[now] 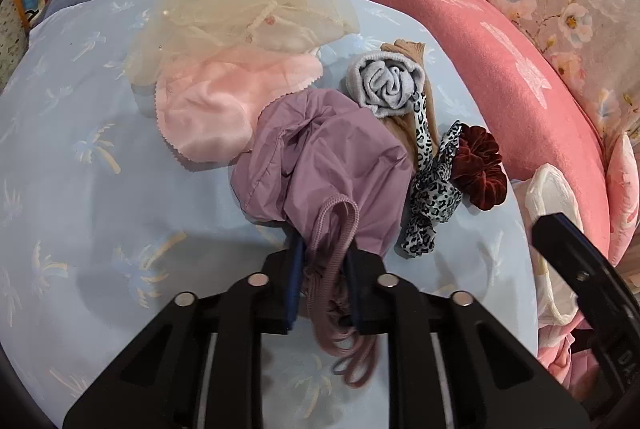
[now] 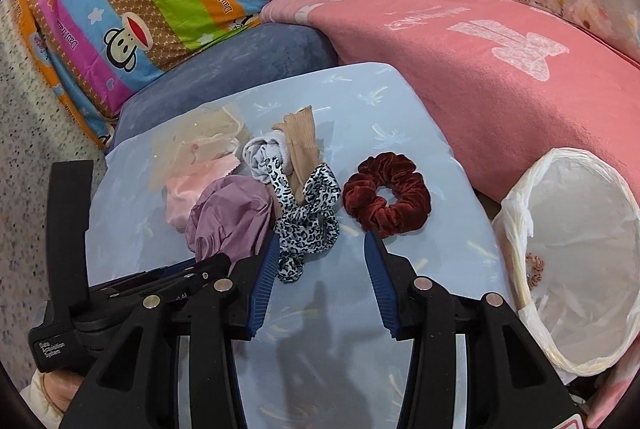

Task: Collect trash
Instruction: 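Grasp the purple cloth bag with the left tool while the right tool approaches the pile, then close the right tool on the leopard-print scrunchie while the left tool holds the purple bag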

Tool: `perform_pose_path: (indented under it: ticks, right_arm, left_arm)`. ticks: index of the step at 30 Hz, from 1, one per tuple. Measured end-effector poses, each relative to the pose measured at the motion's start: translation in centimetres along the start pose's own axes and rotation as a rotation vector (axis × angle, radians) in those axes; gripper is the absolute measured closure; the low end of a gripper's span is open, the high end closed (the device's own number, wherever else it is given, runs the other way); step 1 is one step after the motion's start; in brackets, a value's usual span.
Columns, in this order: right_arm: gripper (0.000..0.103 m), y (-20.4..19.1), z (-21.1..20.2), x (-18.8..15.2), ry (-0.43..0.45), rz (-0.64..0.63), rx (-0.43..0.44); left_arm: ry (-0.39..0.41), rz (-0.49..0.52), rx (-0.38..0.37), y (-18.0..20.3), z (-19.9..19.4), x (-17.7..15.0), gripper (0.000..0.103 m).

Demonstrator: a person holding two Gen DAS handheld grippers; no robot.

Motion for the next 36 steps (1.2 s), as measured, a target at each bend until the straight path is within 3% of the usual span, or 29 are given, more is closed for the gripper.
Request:
perform_pose_path:
  ticks: [11, 14, 16, 19, 21, 30, 32, 34, 36]
  right_arm:
    - [0.059, -2.0, 4.3, -0.5, -0.065, -0.032, 0.003]
    - [0.068, -2.3, 5.5, -0.7, -0.088, -0.032, 0.0]
    - [0.084, -2.3, 6.2, -0.9, -0.107, -0.04, -0.006]
    - [0.1, -2.4, 6.6, -1.2, -0.121, -0.042, -0.008]
    - [0.103, -2.4, 6.2, -1.2, -0.117, -0.037, 0.0]
    - [0.1, -2.5, 3.1, 0.4, -0.053, -0.022, 0.034]
    - [0.093, -2.4, 3.1, 0.6, -0.053, -0.018, 0.035]
    - [0.075, -2.4, 3.3, 0.6, -0.051, -0.017, 0.034]
    - [0.067, -2.4, 3.9, 0.6, -0.052, -0.02, 0.026]
  left_arm:
    - [0.058, 0.0, 0.042, -1.5, -2.8, 0.9, 0.091]
    - [0.064, 0.001, 0.038, -1.5, -3.2, 1.2, 0.091]
    - [0.068, 0.001, 0.031, -1.3, -3.4, 1.5, 0.09]
    - [0.075, 0.01, 0.036, -1.1, -3.7, 1.7, 0.09]
    - [0.08, 0.02, 0.04, -0.8, -4.0, 1.8, 0.091]
    - [0.123, 0.032, 0.045, 0.4, -5.7, 2.5, 0.09]
    - [0.131, 0.038, 0.053, 0.6, -5.9, 2.7, 0.09]
    - [0.137, 0.042, 0.064, 0.6, -6.0, 2.8, 0.09]
    - [0.136, 0.039, 0.066, 0.6, -6.0, 2.9, 0.09]
Point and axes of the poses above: each gripper's, at about its wrist camera, not at the fingertips, and z roughly the way its jaws point, y to its right, x to its top, the point moved 6 cm from there along z, roughly the way its jaws point, and after that the axes turned 13 degrees about z, right-handed, at the moved point
